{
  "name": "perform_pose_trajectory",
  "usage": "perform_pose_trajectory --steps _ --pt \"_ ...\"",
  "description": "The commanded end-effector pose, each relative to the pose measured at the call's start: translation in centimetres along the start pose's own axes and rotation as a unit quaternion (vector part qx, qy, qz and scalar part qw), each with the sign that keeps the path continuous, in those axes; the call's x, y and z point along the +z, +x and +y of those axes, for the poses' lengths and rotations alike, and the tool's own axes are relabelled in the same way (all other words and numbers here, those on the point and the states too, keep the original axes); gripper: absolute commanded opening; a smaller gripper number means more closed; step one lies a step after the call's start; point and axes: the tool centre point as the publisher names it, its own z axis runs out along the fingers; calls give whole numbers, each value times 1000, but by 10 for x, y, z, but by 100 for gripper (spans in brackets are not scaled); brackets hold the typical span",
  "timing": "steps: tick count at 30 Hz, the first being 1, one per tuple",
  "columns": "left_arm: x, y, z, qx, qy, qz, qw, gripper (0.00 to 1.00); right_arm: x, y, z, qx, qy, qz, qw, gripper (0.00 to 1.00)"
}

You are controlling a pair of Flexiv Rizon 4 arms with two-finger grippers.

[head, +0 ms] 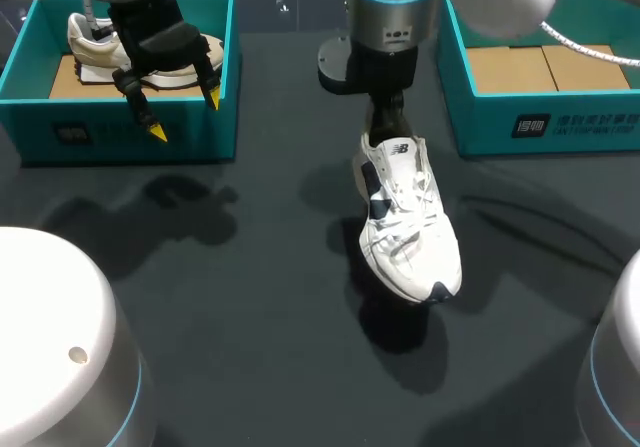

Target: Take the shoe out of the shoebox, open the shoe tongue, remove and reinsert the insole, then place the shoe into the shoebox

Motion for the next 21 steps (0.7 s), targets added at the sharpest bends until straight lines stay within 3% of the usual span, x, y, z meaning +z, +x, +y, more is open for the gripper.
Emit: perform_pose_trajectory --steps 1,9,16,21 --pt "0 2 0 0 -1 -1 1000 100 -6 -14 -3 1 7 1 1000 0" --pt "0 2 0 0 -1 -1 1000 100 -43 -67 -39 -11 34 -1 999 0" --pt "0 2 0 0 -1 -1 1000 100 -75 -106 -86 -9 67 -3 998 0" --pt "0 2 0 0 -1 -1 1000 100 -79 -132 -129 -16 92 0 996 0"
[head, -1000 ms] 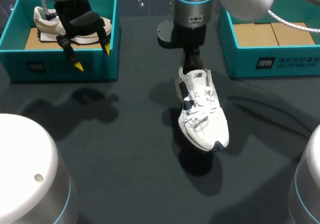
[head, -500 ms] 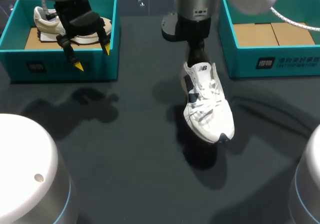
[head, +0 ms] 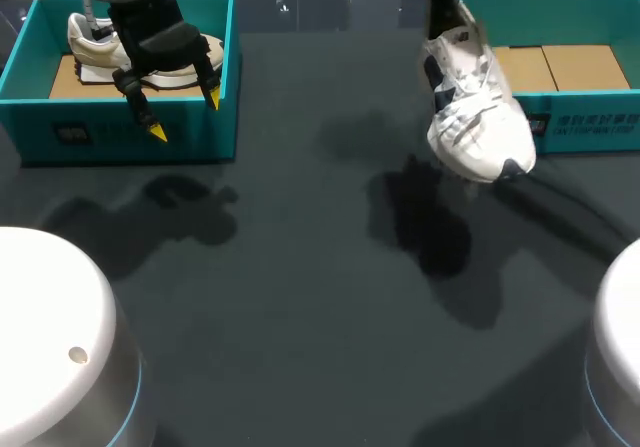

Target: Take the shoe out of the shoebox, open the shoe tongue, remove and reinsert the insole, then place the shoe into the shoebox

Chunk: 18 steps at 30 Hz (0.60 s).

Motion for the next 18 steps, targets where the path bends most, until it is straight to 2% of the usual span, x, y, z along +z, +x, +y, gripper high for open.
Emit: perform_pose_trajectory --steps 1,8,11,18 --pt "0 2 0 0 -1 -1 1000 100 2 -19 -36 -3 1 11 1000 0" --pt "0 2 0 0 -1 -1 1000 100 25 -44 -106 11 6 4 1000 0" --pt "0 2 0 0 -1 -1 1000 100 31 -54 -136 12 35 -9 999 0" --pt "0 2 0 0 -1 -1 1000 100 31 -54 -136 12 35 -9 999 0"
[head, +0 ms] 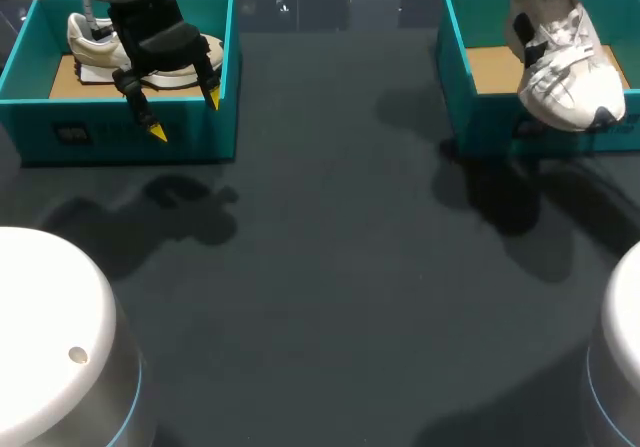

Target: Take the shoe out of the shoebox, open the shoe tongue, remove and reinsert the insole, then place the shoe into the shoebox

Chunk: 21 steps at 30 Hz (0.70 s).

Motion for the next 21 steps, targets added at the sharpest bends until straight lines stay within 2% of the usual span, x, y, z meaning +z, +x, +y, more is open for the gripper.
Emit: perform_pose_trajectory --steps 1,6,10,15,19,21 --pt "0 2 0 0 -1 -1 1000 100 -2 4 -4 -1 -2 -4 1000 0" --pt "0 2 0 0 -1 -1 1000 100 -2 4 -4 -1 -2 -4 1000 0" --pt "0 2 0 0 -1 -1 1000 100 14 -10 -45 20 0 -5 1000 0" --pt "0 2 0 0 -1 -1 1000 100 26 -38 -94 34 0 -13 999 0" --pt "0 2 0 0 -1 -1 1000 100 42 -56 -121 33 -7 -19 999 0" --pt "0 2 0 0 -1 -1 1000 100 49 -63 -129 28 -5 -19 999 0"
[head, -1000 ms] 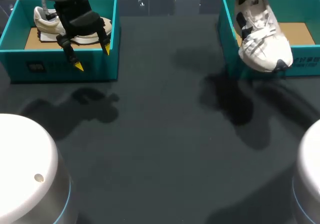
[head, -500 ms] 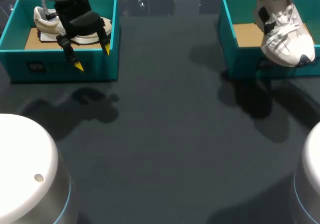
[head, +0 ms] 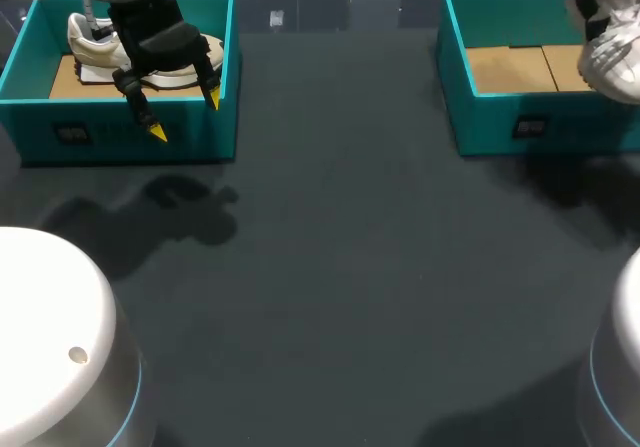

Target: Take the shoe out of the shoebox, open the shoe tongue, remove and reinsert the insole, then place the shoe into the shoebox

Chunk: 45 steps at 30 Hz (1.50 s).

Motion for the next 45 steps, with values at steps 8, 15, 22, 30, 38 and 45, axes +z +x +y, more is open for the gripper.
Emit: perform_pose_trajectory --steps 8,15,22,30,38,45 --pt "0 2 0 0 -1 -1 1000 100 35 -24 -33 -28 -23 -13 999 0" --pt "0 2 0 0 -1 -1 1000 100 56 -10 -64 121 -11 16 992 0" --pt "0 2 0 0 -1 -1 1000 100 71 8 -98 310 10 75 948 0" --pt "0 2 0 0 -1 -1 1000 100 62 1 -107 412 25 154 898 0" --pt "0 2 0 0 -1 -1 1000 100 65 17 -108 537 25 201 819 0" --pt "0 2 0 0 -1 -1 1000 100 63 22 -107 556 26 203 806 0"
